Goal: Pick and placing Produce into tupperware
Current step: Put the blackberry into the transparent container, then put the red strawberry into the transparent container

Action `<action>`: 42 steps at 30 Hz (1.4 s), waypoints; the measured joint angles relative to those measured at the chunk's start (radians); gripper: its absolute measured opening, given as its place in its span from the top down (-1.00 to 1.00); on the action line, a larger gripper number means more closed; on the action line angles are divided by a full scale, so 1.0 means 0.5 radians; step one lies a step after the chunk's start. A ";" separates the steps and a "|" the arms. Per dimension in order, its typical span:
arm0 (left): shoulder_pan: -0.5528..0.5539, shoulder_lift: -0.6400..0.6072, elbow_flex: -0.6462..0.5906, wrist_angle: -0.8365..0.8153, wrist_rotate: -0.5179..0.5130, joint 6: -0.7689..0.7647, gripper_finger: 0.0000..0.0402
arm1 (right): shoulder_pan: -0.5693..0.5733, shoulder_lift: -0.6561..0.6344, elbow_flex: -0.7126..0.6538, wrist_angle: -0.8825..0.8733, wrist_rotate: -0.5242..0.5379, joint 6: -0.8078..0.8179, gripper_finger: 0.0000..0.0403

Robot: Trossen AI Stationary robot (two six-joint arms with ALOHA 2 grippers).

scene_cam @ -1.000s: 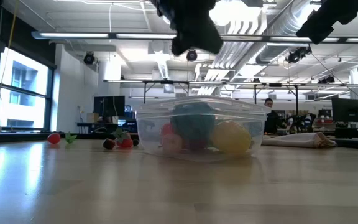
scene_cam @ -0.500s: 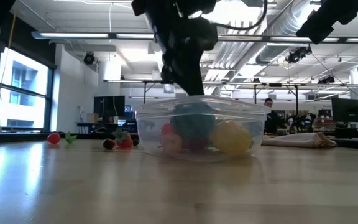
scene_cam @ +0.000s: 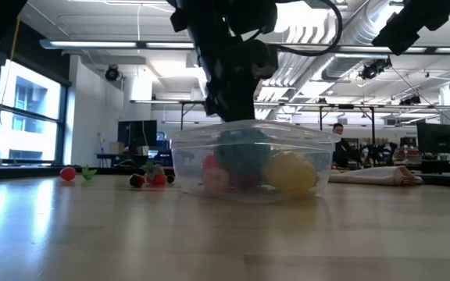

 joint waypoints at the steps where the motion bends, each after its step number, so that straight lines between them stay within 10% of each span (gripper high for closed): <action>1: 0.000 0.000 0.000 0.006 0.001 0.000 0.54 | -0.001 0.000 -0.001 0.000 0.000 0.000 0.48; 27: 0.000 -0.001 0.097 -0.086 -0.010 -0.032 -0.02 | -0.001 0.000 0.000 0.001 0.000 0.000 0.48; 42: 0.128 -0.005 0.817 -1.209 -0.559 -0.573 -0.03 | -0.001 0.000 0.000 0.002 0.000 0.001 0.48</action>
